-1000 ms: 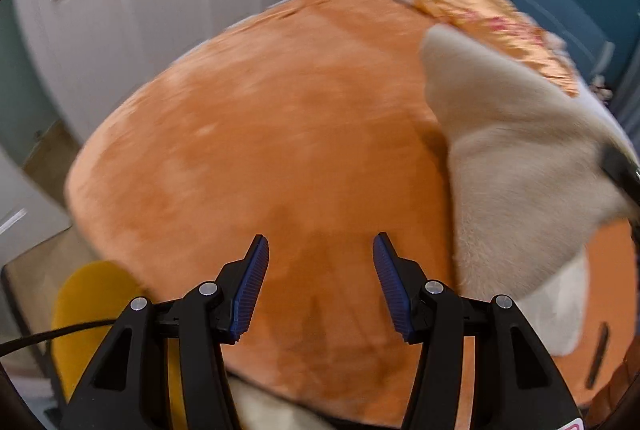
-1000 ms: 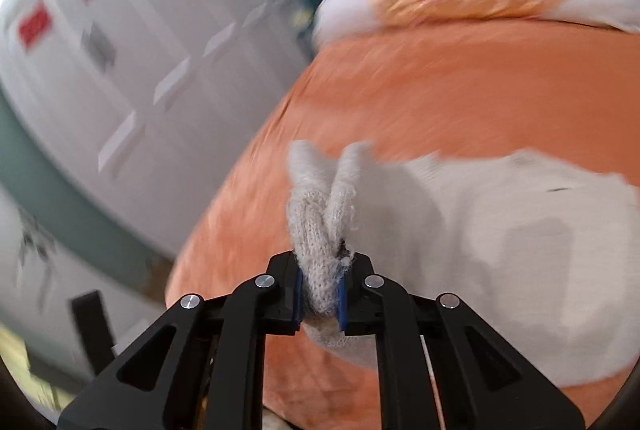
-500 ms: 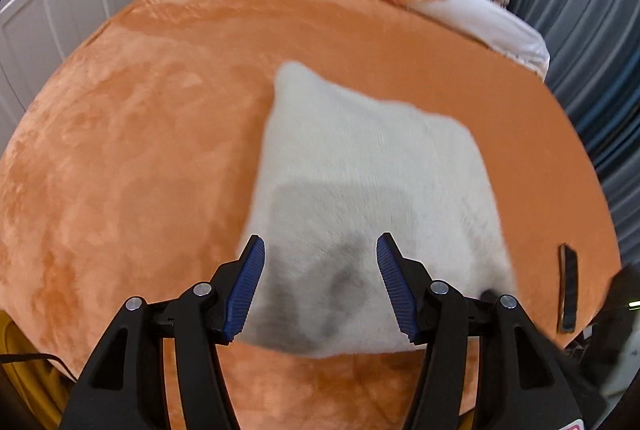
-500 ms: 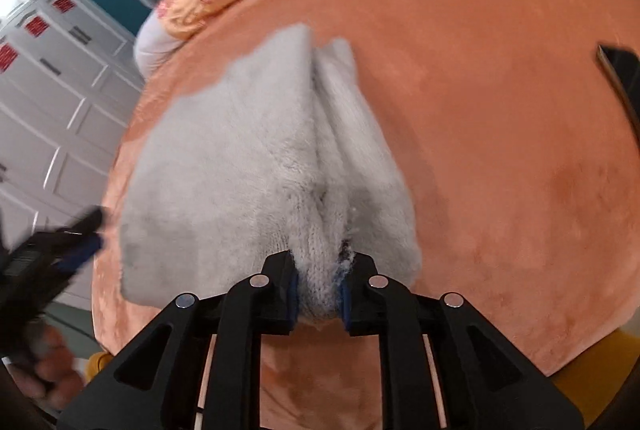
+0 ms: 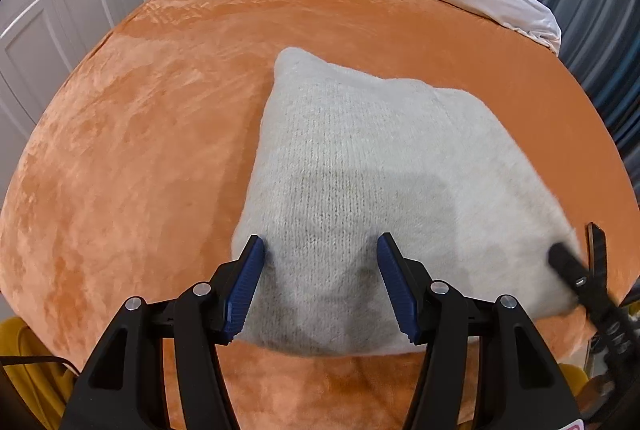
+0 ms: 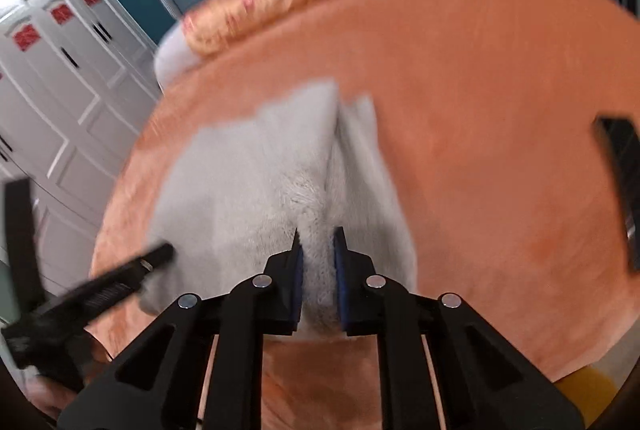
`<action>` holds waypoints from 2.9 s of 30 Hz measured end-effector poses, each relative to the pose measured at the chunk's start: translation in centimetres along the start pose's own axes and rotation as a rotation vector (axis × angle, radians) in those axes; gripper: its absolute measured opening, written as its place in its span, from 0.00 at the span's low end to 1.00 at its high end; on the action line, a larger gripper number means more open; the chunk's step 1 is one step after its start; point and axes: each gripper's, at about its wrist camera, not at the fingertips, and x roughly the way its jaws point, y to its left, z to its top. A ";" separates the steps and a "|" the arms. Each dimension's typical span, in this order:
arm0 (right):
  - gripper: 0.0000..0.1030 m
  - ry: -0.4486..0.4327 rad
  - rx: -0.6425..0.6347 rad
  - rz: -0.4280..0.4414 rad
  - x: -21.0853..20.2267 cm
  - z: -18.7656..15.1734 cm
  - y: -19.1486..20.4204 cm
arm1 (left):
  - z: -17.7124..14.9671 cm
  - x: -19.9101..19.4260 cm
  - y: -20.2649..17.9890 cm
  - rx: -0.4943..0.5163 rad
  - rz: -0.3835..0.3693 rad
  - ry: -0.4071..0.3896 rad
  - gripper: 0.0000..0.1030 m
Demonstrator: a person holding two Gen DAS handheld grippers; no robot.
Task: Fold small clothes
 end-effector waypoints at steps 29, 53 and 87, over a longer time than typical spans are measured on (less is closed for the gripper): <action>0.11 0.036 -0.076 -0.032 1.3 -0.5 1.1 | -0.4 -0.3 -0.5 0.009 0.036 -0.030 0.62; 0.35 0.146 -0.087 -0.096 7.7 2.2 0.9 | -0.1 2.4 -0.2 0.022 0.090 0.000 0.65; 0.45 0.115 -0.025 -0.029 0.1 -3.2 -1.5 | -1.5 0.2 1.0 0.002 0.018 0.045 0.65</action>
